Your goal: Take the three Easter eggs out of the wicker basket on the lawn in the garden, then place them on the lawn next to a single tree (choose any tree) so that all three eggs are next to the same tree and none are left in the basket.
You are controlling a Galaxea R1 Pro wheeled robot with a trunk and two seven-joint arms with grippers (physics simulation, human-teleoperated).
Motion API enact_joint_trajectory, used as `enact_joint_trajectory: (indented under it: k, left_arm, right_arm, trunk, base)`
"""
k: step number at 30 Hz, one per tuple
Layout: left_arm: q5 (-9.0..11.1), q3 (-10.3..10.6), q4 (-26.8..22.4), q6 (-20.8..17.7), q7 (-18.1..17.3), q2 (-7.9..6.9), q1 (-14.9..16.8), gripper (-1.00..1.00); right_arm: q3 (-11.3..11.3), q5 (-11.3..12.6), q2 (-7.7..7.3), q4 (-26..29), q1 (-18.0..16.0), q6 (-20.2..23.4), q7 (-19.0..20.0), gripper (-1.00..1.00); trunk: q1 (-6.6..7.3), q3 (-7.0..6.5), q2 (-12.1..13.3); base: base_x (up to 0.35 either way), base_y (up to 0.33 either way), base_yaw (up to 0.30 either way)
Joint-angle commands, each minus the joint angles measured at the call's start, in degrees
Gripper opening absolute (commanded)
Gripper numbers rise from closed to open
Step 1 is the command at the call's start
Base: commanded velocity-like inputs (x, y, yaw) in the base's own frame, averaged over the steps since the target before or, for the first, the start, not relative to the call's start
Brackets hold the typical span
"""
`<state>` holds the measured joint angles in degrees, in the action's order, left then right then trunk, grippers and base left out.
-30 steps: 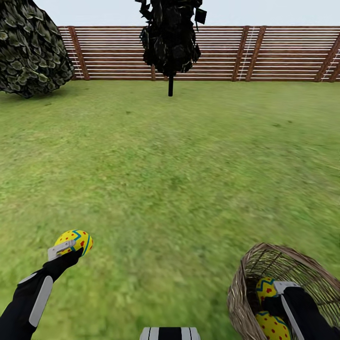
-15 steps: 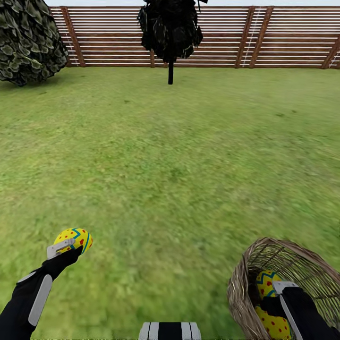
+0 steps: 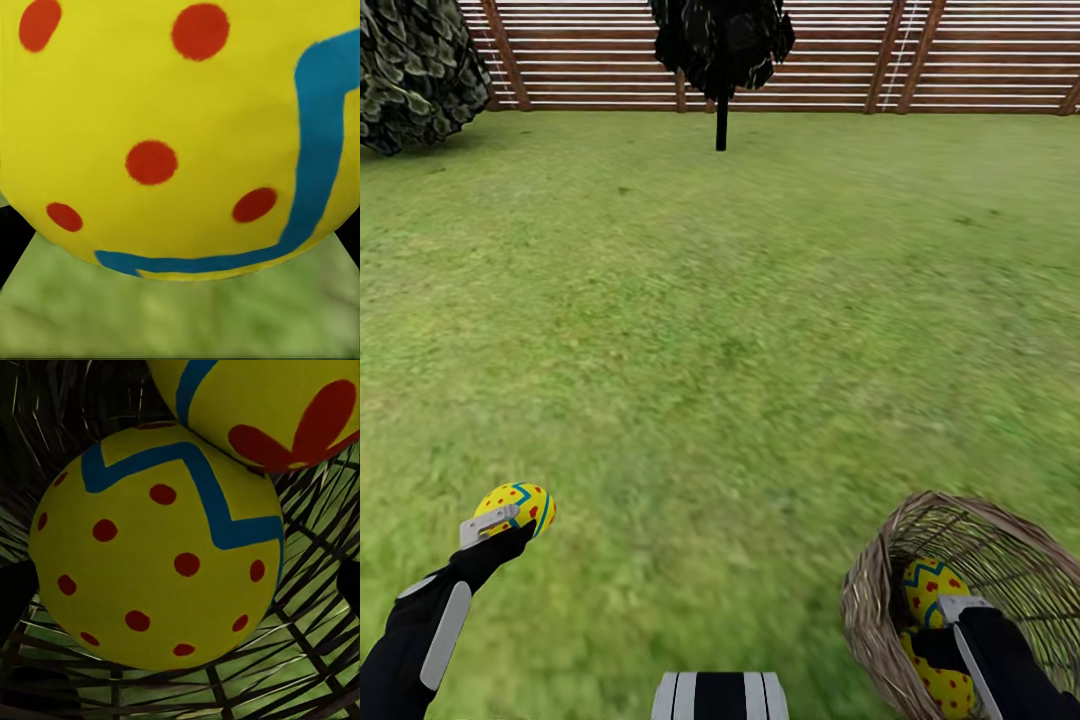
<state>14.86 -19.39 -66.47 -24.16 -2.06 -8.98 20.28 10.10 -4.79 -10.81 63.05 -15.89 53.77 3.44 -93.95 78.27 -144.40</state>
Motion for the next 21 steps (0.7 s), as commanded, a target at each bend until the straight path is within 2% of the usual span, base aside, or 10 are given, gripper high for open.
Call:
enact_joint_trajectory:
  k: [1, 18, 20, 21]
  left_arm:
    - [0.26, -0.12, -0.06, -0.36, -0.22, 0.02, 0.03, -1.00]
    - [0.35, -0.12, -1.28, -0.36, -0.22, 0.08, -0.06, -1.00]
    - [0.31, -0.12, -1.27, -0.36, -0.22, 0.31, -0.06, -1.00]
    - [0.30, -0.12, -1.23, -0.36, -0.22, 0.48, -0.06, -1.00]
  right_arm:
    - [0.02, -0.49, 0.00, 0.06, -0.02, 0.27, 0.36, 1.00]
    - [-0.17, -0.40, 0.18, -0.03, -0.02, 0.24, 0.34, 1.00]
    - [-0.17, -0.40, 0.18, 0.02, -0.02, 0.23, 0.36, 1.00]
    - [-0.15, -0.40, 0.18, 0.04, -0.02, 0.21, 0.38, -1.00]
  trunk:
    - [-0.01, 0.27, -0.03]
    - [-0.45, 4.03, -0.26]
    - [-0.45, 4.03, -0.26]
    - [-0.45, 4.03, -0.26]
  base:
    - [0.000, 0.000, 0.000]
    - [0.000, 0.000, 0.000]
    - [0.000, 0.000, 0.000]
    - [0.000, 0.000, 0.000]
